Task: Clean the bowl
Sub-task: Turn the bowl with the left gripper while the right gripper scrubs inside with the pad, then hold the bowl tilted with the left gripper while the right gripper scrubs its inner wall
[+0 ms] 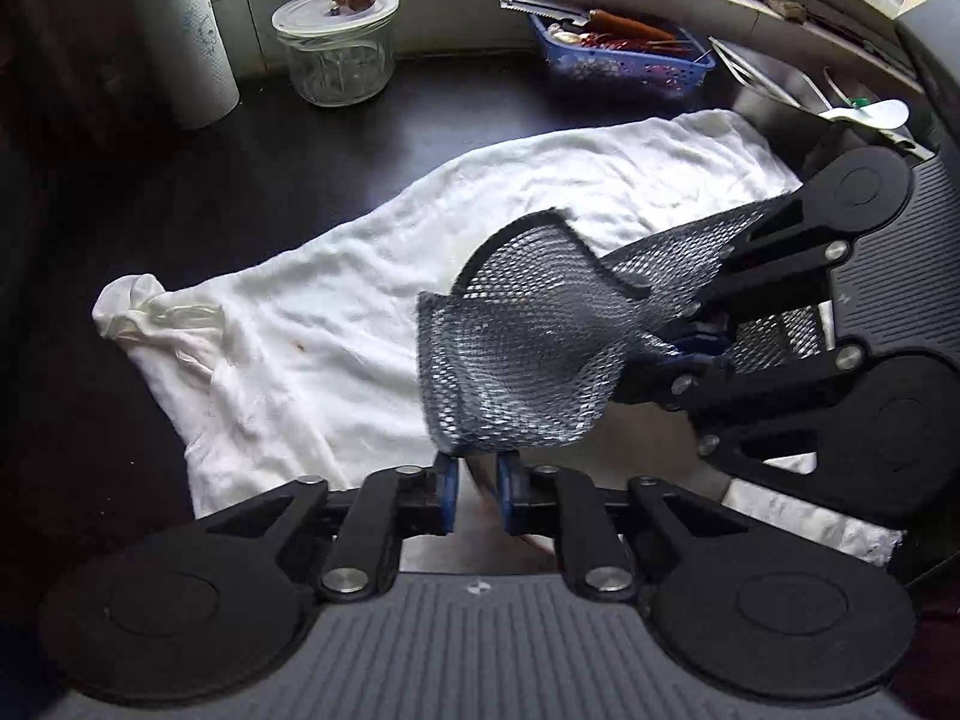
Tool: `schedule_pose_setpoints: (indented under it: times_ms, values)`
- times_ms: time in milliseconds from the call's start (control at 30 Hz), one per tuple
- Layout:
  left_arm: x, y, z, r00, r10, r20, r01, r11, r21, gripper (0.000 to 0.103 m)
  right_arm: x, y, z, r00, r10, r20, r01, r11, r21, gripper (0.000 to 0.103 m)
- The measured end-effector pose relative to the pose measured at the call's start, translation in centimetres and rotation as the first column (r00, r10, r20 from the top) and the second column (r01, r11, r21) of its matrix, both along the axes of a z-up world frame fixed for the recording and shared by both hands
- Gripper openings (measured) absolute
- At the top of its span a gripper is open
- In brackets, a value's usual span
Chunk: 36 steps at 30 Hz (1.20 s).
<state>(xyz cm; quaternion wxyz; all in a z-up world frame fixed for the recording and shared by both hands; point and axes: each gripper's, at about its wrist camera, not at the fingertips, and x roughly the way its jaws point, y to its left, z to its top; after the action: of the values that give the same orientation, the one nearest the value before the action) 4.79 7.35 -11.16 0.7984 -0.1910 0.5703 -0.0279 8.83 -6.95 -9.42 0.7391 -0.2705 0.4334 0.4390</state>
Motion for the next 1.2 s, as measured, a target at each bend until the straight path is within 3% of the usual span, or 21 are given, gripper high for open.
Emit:
schedule_pose_setpoints:
  times_ms: [233, 333, 433, 633, 767, 867, 900, 967, 1067, 1133, 1200]
  values:
    - [0.1, 0.3, 0.3, 0.999, -0.023, 0.037, 0.022, 0.999, 0.037, 0.010, -0.5, -0.3, -0.8, 0.997, -0.063, -0.054, 0.064, 0.998, 0.026, 0.005]
    - [-0.5, 1.4, -0.5, 0.993, 0.114, -0.010, -0.115, 0.990, -0.077, 0.010, -0.3, -0.7, -1.1, 0.984, -0.128, -0.126, 0.137, 0.989, 0.062, 0.005]
    - [-1.0, 2.4, -1.1, 0.974, 0.219, -0.063, -0.227, 0.960, -0.163, 0.011, 0.0, -0.9, -1.3, 0.968, -0.169, -0.184, 0.186, 0.979, 0.084, 0.005]
    - [-2.4, 4.1, -2.8, 0.909, 0.375, -0.183, -0.416, 0.854, -0.313, 0.012, -0.2, -0.8, -1.2, 0.952, -0.188, -0.241, 0.219, 0.970, 0.109, 0.013]
    - [-3.4, 4.9, -4.2, 0.861, 0.438, -0.260, -0.509, 0.749, -0.424, 0.015, -0.1, -0.7, -1.0, 0.955, -0.179, -0.237, 0.214, 0.968, 0.131, 0.013]
    - [-3.4, 4.5, -4.8, 0.839, 0.471, -0.271, -0.542, 0.688, -0.482, 0.015, 0.4, -0.2, -0.7, 0.962, -0.150, -0.229, 0.184, 0.973, 0.137, 0.010]
    - [-3.2, 4.5, -4.8, 0.839, 0.478, -0.261, -0.542, 0.684, -0.488, 0.015, 0.5, -0.1, -0.6, 0.966, -0.144, -0.216, 0.174, 0.976, 0.131, 0.010]
    - [-2.6, 4.4, -4.5, 0.852, 0.478, -0.215, -0.519, 0.710, -0.476, 0.015, 0.9, 0.1, -0.8, 0.975, -0.137, -0.175, 0.157, 0.982, 0.105, 0.010]
    - [-1.2, 3.9, -3.6, 0.909, 0.397, -0.127, -0.414, 0.827, -0.380, 0.015, 1.6, 0.3, -1.2, 0.986, -0.124, -0.113, 0.132, 0.989, 0.062, 0.008]
    - [-0.4, 3.3, -2.8, 0.943, 0.318, -0.095, -0.331, 0.881, -0.338, 0.015, 1.5, -0.2, -1.3, 0.989, -0.111, -0.102, 0.117, 0.992, 0.054, 0.008]
    - [0.8, 2.3, -1.3, 0.981, 0.189, -0.034, -0.192, 0.954, -0.231, 0.015, 1.6, -0.8, -1.3, 0.990, -0.104, -0.092, 0.109, 0.993, 0.050, 0.007]
